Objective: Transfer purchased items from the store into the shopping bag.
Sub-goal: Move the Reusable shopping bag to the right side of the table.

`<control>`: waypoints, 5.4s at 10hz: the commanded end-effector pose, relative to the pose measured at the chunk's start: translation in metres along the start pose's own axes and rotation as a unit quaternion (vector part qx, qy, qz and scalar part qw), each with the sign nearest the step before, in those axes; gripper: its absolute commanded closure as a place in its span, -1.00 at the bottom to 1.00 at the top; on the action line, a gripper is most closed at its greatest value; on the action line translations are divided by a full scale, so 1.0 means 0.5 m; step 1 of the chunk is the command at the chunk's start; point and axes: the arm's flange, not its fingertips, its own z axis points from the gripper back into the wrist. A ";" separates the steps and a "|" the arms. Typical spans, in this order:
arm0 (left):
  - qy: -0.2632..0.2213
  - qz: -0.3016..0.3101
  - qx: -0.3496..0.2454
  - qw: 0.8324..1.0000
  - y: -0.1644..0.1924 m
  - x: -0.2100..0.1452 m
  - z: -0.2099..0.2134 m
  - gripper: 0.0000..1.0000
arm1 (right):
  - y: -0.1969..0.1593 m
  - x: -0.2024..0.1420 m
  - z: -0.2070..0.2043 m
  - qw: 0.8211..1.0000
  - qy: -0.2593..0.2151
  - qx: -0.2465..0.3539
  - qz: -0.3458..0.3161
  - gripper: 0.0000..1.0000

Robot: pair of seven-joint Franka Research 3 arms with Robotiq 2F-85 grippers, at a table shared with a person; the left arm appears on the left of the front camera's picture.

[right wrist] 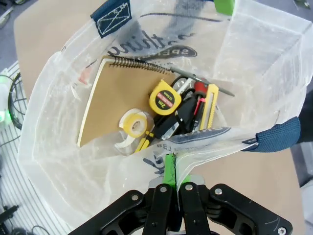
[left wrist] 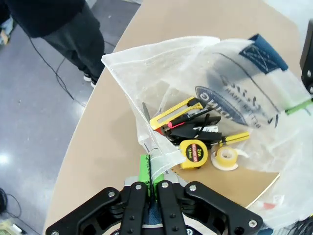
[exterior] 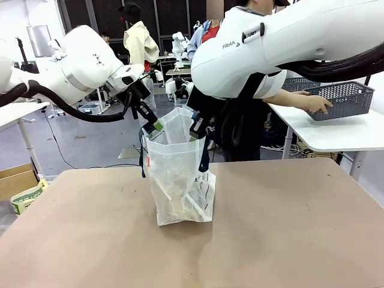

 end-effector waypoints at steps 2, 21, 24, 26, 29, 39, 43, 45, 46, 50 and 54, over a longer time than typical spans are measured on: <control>0.000 0.000 0.000 1.000 0.000 0.000 0.000 1.00 | 0.000 0.000 0.000 1.000 0.000 0.000 0.000 1.00; 0.020 0.321 0.005 0.947 -0.051 0.109 -0.023 1.00 | -0.017 0.008 -0.021 0.997 -0.037 -0.005 -0.074 1.00; -0.006 0.369 0.013 0.929 -0.048 0.101 -0.012 1.00 | -0.033 0.007 -0.028 0.994 -0.067 0.001 -0.085 1.00; 0.010 0.355 0.005 0.935 -0.045 0.097 -0.017 1.00 | -0.036 0.012 -0.020 0.995 -0.054 -0.009 -0.082 1.00; 0.010 0.358 0.004 0.934 -0.043 0.095 -0.023 1.00 | -0.028 0.003 -0.027 0.996 -0.043 -0.003 -0.084 1.00; 0.024 0.540 -0.020 0.841 -0.070 0.109 -0.046 1.00 | -0.053 0.030 -0.042 0.986 -0.099 0.011 -0.136 1.00; 0.027 0.547 -0.019 0.836 -0.068 0.107 -0.052 1.00 | -0.050 0.024 -0.056 0.982 -0.077 -0.002 -0.170 1.00; 0.002 0.652 -0.045 0.757 -0.083 0.125 -0.048 1.00 | -0.059 0.030 -0.050 0.975 -0.109 0.012 -0.195 1.00; 0.007 0.669 -0.042 0.742 -0.098 0.133 -0.052 1.00 | -0.063 0.030 -0.048 0.973 -0.118 0.009 -0.198 1.00; -0.002 0.706 -0.031 0.707 -0.110 0.141 -0.066 1.00 | -0.089 0.036 -0.058 0.970 -0.132 0.021 -0.202 1.00; 0.010 0.690 -0.034 0.723 -0.105 0.143 -0.068 1.00 | -0.075 0.031 -0.063 0.972 -0.105 0.021 -0.211 1.00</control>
